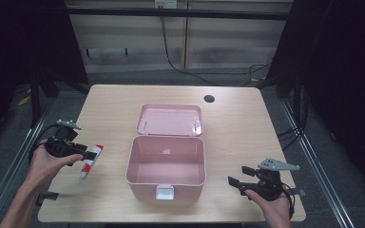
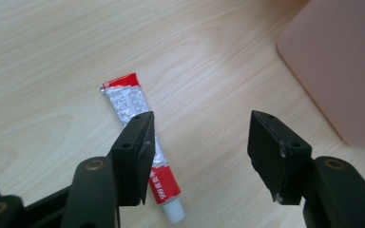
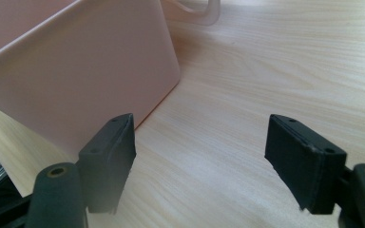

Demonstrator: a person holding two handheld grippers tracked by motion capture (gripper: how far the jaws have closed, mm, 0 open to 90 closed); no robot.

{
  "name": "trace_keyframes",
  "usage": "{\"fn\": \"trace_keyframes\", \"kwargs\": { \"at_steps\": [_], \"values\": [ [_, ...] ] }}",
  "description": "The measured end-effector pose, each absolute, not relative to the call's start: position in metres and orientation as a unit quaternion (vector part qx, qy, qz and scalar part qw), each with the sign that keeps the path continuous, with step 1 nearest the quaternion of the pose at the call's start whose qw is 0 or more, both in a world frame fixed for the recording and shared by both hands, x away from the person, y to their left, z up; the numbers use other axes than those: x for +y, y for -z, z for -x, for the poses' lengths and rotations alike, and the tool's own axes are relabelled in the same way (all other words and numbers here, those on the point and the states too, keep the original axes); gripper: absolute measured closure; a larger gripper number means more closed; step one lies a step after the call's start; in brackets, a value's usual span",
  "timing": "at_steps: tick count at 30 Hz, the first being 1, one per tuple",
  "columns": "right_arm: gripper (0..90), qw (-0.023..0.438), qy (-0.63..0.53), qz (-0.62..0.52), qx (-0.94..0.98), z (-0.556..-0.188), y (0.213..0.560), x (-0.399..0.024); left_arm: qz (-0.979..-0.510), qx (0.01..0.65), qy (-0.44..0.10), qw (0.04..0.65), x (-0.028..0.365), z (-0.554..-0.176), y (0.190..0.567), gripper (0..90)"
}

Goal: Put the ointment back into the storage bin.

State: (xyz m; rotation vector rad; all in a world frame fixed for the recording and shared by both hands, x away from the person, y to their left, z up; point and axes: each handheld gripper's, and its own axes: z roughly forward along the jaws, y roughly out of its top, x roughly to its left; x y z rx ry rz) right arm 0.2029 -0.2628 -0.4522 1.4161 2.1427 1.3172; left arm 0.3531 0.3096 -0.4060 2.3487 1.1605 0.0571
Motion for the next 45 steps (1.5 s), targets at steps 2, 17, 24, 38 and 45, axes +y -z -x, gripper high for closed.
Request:
{"fn": "trace_keyframes", "kwargs": {
  "at_steps": [2,17,24,38,45],
  "values": [
    [25.1,0.127,-0.453,-0.487,0.736,-0.203,0.452,-0.263,-0.867,0.433,-0.017,0.245,0.310,-0.357,0.408,43.8],
    [22.0,0.115,-0.450,-0.485,0.740,-0.203,0.453,-0.260,-0.878,0.441,0.010,0.185,0.306,-0.375,0.430,55.0],
    [21.6,0.113,-0.447,-0.483,0.744,-0.204,0.454,-0.259,-0.877,0.450,0.012,0.168,0.307,-0.378,0.439,58.8],
    [21.3,0.102,-0.445,-0.480,0.749,-0.204,0.454,-0.257,-0.881,0.452,0.022,0.140,0.308,-0.385,0.454,62.6],
    [20.9,0.101,-0.446,-0.478,0.749,-0.204,0.454,-0.257,-0.884,0.449,0.021,0.128,0.305,-0.386,0.459,63.5]
  ]
}}
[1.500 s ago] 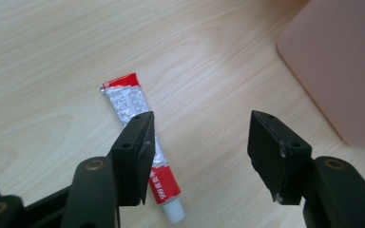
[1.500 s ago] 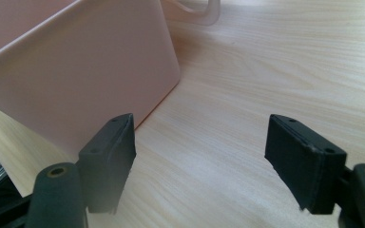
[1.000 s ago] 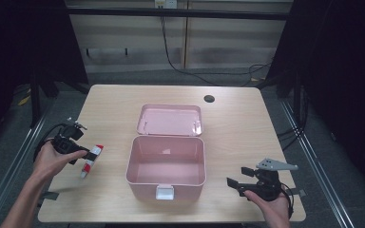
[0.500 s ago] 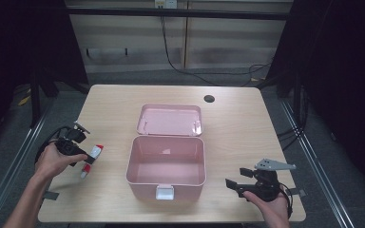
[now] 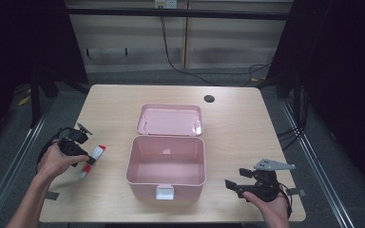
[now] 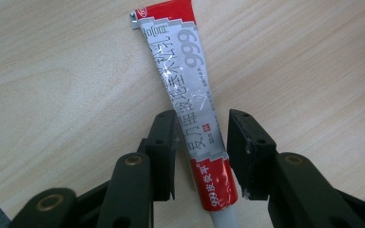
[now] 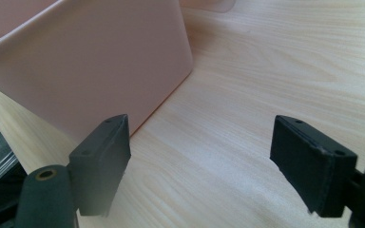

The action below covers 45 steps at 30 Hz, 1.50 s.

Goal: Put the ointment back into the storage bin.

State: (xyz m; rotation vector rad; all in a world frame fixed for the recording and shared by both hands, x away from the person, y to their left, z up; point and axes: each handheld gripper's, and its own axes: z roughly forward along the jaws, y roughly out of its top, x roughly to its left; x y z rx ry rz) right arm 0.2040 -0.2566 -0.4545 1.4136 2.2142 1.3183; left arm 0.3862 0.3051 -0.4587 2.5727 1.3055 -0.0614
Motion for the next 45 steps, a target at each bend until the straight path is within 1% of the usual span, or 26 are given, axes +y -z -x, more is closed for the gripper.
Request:
{"fn": "trace_keyframes", "kwargs": {
  "at_steps": [3,7,14,19,20,25,31,35,37,45],
  "values": [
    [20.4,0.101,-0.444,-0.479,0.750,-0.204,0.455,-0.256,-0.884,0.449,0.020,0.125,0.303,-0.386,0.460,63.9],
    [20.4,0.099,-0.446,-0.478,0.751,-0.204,0.455,-0.256,-0.888,0.444,0.021,0.115,0.298,-0.386,0.461,67.5],
    [20.4,0.097,-0.446,-0.477,0.751,-0.204,0.455,-0.256,-0.897,0.432,0.016,0.098,0.289,-0.386,0.466,68.0],
    [20.0,0.097,-0.444,-0.478,0.751,-0.205,0.455,-0.255,-0.902,0.424,0.005,0.083,0.286,-0.385,0.466,68.5],
    [20.0,0.097,-0.444,-0.478,0.752,-0.205,0.455,-0.255,-0.906,0.418,-0.010,0.065,0.280,-0.384,0.465,68.6],
    [19.8,0.095,-0.444,-0.477,0.753,-0.204,0.455,-0.254,-0.905,0.424,-0.018,0.044,0.273,-0.383,0.465,70.3],
    [19.6,0.094,-0.443,-0.479,0.752,-0.204,0.455,-0.255,-0.906,0.421,-0.003,0.050,0.274,-0.385,0.465,71.1],
    [19.3,0.092,-0.446,-0.476,0.753,-0.205,0.455,-0.254,-0.906,0.418,0.010,0.065,0.276,-0.385,0.462,71.0],
    [19.1,0.093,-0.446,-0.475,0.752,-0.205,0.455,-0.254,-0.907,0.417,0.004,0.064,0.276,-0.383,0.458,70.9],
    [19.0,0.092,-0.446,-0.475,0.753,-0.205,0.455,-0.254,-0.909,0.410,0.017,0.080,0.279,-0.379,0.447,70.9]
  ]
}}
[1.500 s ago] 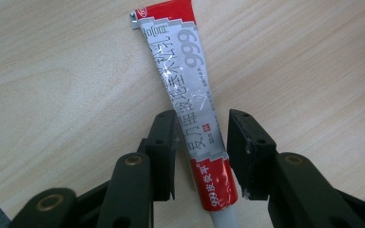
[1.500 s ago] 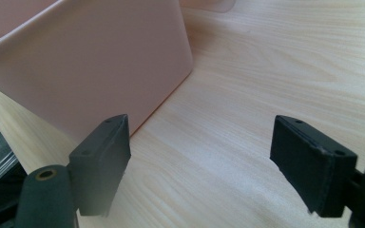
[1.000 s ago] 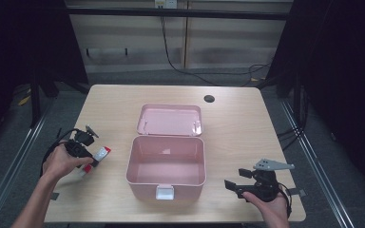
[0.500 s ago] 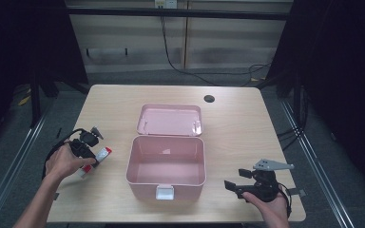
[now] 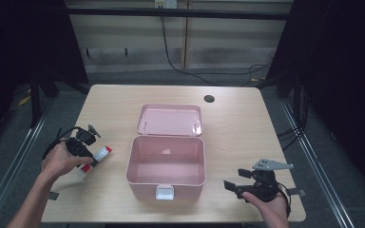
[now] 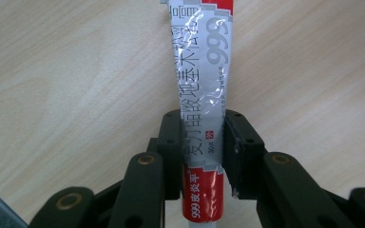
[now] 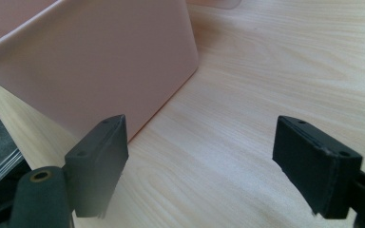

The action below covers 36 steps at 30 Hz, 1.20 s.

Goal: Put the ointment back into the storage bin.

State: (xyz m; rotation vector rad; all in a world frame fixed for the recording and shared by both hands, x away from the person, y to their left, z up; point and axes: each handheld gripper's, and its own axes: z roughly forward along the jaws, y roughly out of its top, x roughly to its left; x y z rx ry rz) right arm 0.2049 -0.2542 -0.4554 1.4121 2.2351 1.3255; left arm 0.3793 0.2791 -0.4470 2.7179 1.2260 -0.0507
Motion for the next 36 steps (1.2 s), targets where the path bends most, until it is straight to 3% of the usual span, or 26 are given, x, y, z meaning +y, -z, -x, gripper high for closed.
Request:
{"fn": "trace_keyframes", "kwargs": {
  "at_steps": [13,36],
  "values": [
    [18.9,0.090,-0.447,-0.475,0.753,-0.205,0.455,-0.254,-0.909,0.388,0.056,0.139,0.284,-0.366,0.422,70.9],
    [13.9,0.072,-0.453,-0.469,0.755,-0.206,0.455,-0.254,-0.916,0.354,0.074,0.172,0.280,-0.353,0.391,70.8]
  ]
}}
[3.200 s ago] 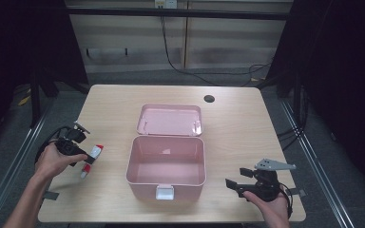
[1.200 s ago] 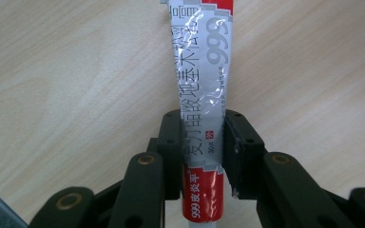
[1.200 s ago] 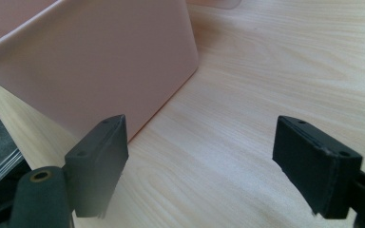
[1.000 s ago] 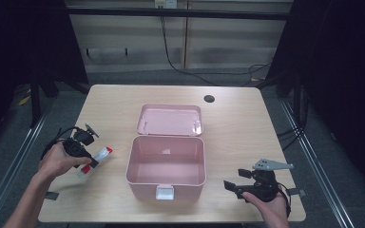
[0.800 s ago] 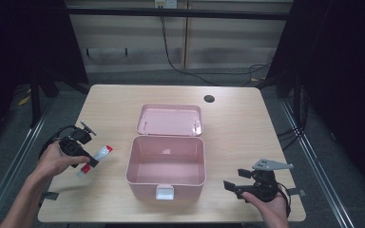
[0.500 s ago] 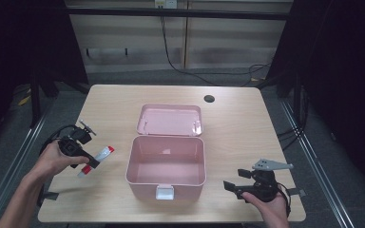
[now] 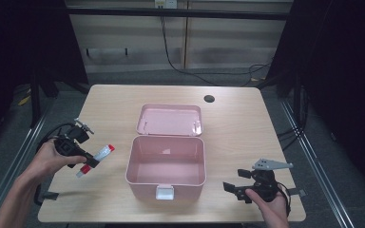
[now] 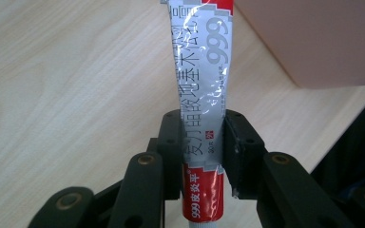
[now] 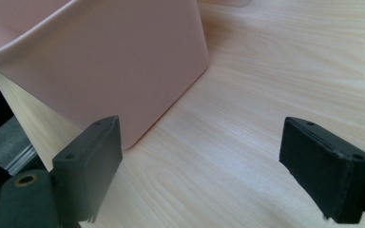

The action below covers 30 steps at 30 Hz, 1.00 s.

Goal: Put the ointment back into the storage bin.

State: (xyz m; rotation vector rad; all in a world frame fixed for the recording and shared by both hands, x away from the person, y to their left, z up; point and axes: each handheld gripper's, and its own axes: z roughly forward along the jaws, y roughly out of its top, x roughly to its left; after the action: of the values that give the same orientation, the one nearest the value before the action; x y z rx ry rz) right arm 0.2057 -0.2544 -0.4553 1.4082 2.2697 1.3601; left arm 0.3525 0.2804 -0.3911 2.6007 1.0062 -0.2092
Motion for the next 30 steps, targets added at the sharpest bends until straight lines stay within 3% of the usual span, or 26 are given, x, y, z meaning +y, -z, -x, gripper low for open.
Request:
{"fn": "trace_keyframes", "kwargs": {
  "at_steps": [30],
  "values": [
    [14.0,0.055,-0.452,-0.464,0.760,-0.207,0.456,-0.253,-0.929,0.295,0.060,0.217,0.260,-0.335,0.325,70.6]
  ]
}}
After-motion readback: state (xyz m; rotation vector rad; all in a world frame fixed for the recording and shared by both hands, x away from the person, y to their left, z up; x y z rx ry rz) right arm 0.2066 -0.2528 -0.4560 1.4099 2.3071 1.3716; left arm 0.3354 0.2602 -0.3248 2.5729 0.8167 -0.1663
